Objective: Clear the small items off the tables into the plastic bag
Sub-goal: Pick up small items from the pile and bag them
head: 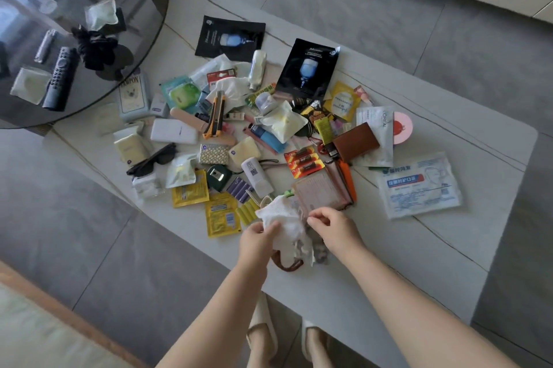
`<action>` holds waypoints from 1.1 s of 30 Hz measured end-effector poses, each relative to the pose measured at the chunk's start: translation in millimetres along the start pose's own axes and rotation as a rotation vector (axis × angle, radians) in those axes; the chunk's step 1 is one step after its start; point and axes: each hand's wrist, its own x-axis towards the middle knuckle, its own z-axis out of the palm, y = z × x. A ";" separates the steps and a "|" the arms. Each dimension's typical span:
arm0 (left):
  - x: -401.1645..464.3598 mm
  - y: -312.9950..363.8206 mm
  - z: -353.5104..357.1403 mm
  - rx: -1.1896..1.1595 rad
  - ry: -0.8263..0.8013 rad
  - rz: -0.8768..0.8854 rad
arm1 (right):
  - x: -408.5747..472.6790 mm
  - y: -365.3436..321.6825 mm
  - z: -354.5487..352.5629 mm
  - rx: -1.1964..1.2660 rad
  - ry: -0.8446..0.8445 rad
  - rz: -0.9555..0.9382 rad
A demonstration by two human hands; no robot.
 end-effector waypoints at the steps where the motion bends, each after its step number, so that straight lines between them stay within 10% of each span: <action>1: 1.4 -3.6 -10.4 0.000 0.026 -0.004 | -1.3 -1.5 2.8 -0.049 -0.004 -0.006; 16: 49.2 -52.8 -73.0 -0.056 0.068 -0.002 | 38.1 -6.3 85.6 -0.855 0.051 -0.411; 33: 53.4 -51.7 -56.9 0.035 0.003 -0.007 | 43.9 0.8 79.5 -0.943 0.022 -0.459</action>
